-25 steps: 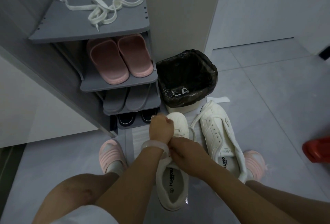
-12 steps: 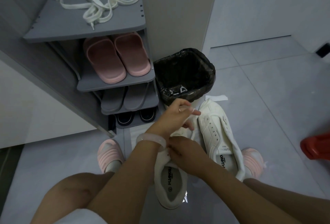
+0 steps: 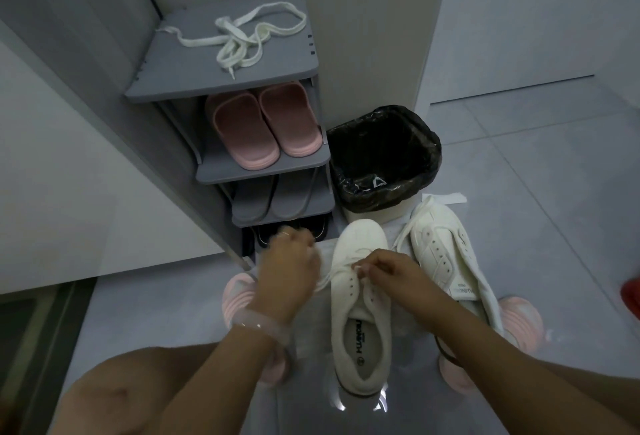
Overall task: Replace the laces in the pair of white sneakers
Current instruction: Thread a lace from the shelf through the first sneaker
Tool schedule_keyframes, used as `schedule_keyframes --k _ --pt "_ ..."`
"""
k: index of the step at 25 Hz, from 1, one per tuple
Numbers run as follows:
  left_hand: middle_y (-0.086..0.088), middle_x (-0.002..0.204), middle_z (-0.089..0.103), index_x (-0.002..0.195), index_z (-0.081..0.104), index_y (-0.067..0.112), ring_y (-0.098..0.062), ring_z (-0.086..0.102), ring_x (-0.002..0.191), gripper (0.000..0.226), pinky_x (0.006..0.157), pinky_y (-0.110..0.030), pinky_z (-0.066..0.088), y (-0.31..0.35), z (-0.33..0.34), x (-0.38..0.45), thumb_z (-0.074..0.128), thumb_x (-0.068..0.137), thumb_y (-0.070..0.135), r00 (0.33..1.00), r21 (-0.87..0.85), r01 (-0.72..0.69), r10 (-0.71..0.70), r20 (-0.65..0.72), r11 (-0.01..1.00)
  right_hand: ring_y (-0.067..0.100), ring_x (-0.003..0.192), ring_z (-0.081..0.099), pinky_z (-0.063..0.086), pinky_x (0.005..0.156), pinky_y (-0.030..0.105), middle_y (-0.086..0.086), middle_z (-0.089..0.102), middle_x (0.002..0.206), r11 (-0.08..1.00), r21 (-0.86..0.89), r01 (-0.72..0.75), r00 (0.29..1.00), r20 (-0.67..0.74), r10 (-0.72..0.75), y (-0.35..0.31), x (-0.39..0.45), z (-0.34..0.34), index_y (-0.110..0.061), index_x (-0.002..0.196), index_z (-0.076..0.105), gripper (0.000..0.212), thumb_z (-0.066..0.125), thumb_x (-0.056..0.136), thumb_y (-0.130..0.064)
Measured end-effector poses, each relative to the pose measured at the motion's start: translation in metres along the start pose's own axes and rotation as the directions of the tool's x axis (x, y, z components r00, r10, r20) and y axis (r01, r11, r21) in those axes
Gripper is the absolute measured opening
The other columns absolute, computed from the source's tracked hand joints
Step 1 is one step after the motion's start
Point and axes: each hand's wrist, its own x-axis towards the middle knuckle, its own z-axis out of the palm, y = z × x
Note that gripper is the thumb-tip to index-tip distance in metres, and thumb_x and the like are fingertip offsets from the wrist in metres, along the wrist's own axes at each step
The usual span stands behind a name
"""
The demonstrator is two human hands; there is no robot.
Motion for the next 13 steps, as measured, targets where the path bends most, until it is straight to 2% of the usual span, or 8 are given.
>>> schedule_keyframes --k 1,3,5,6,9,10,12,13 --pt "-0.006 0.107 0.055 0.101 0.054 0.013 -0.023 0.054 0.099 0.021 0.076 -0.029 0.039 0.008 0.009 -0.007 0.051 0.089 0.031 0.990 -0.067 -0.058 0.066 0.128 0.996 0.021 0.095 0.064 0.049 0.090 0.037 0.007 0.071 0.095 1.000 0.028 -0.001 0.999 -0.032 0.002 0.000 0.001 -0.001 -0.012 0.083 0.067 0.013 0.057 0.090 -0.013" --pt "-0.006 0.103 0.056 0.096 0.047 0.015 -0.022 0.054 0.094 0.027 0.073 -0.028 0.038 0.021 0.026 -0.018 0.053 0.087 0.040 0.946 -0.177 -0.043 0.097 0.308 0.983 0.021 0.090 0.065 0.050 0.085 0.033 0.008 0.071 0.090 0.998 0.055 0.021 0.993 -0.115 -0.015 -0.001 0.000 -0.004 -0.006 0.085 0.069 0.012 0.058 0.089 -0.010" --pt "-0.010 0.101 0.056 0.095 0.048 0.011 -0.027 0.054 0.094 0.029 0.073 -0.031 0.038 0.025 0.034 -0.018 0.053 0.086 0.038 0.955 -0.119 -0.060 0.092 0.283 0.991 0.017 0.089 0.067 0.052 0.082 0.028 0.006 0.072 0.091 0.992 0.115 0.042 0.986 -0.166 -0.023 -0.004 -0.002 0.000 -0.004 0.085 0.069 0.014 0.056 0.089 -0.007" --pt "-0.010 0.095 0.057 0.091 0.050 0.009 -0.028 0.054 0.092 0.026 0.070 -0.030 0.037 0.025 0.034 -0.014 0.052 0.086 0.034 0.961 -0.094 -0.073 0.095 0.259 0.993 0.015 0.088 0.068 0.053 0.081 0.026 0.005 0.072 0.091 0.976 0.215 0.023 0.983 -0.182 0.017 -0.007 -0.001 0.000 -0.003 0.084 0.068 0.015 0.054 0.090 -0.006" --pt "0.001 0.066 0.044 0.061 0.040 0.015 -0.021 0.049 0.074 0.027 0.054 -0.025 0.029 0.017 0.032 -0.005 0.051 0.084 0.024 0.960 -0.109 -0.045 0.074 0.272 0.993 0.014 0.072 0.068 0.058 0.068 0.024 0.009 0.072 0.077 0.772 0.634 0.042 0.959 -0.242 0.146 -0.027 0.006 -0.025 0.002 0.082 0.060 0.019 0.045 0.092 -0.005" --pt "0.002 0.062 0.042 0.058 0.037 0.016 -0.020 0.048 0.071 0.030 0.051 -0.024 0.030 0.015 0.031 -0.004 0.052 0.083 0.022 0.957 -0.116 -0.030 0.062 0.285 0.993 0.011 0.068 0.066 0.058 0.064 0.023 0.009 0.070 0.073 0.729 0.673 0.127 0.926 -0.343 0.156 -0.032 0.008 -0.046 0.001 0.083 0.060 0.020 0.044 0.092 -0.008" --pt "-0.002 0.064 0.046 0.059 0.040 0.011 -0.022 0.052 0.068 0.027 0.054 -0.030 0.045 0.013 0.031 -0.004 0.053 0.082 0.020 0.952 -0.156 0.010 0.038 0.304 0.988 -0.003 0.067 0.060 0.053 0.071 0.012 0.005 0.065 0.076 0.859 0.477 0.186 0.781 -0.602 0.165 -0.043 0.003 -0.101 -0.010 0.089 0.062 0.029 0.046 0.093 -0.033" --pt "-0.006 0.066 0.050 0.062 0.044 0.009 -0.025 0.056 0.068 0.024 0.060 -0.037 0.052 0.013 0.031 -0.004 0.054 0.081 0.019 0.949 -0.184 0.028 0.032 0.314 0.983 -0.009 0.066 0.055 0.047 0.069 0.005 0.004 0.062 0.078 0.922 0.348 0.169 0.678 -0.720 0.147 -0.052 -0.006 -0.124 -0.011 0.094 0.061 0.045 0.040 0.092 -0.050"
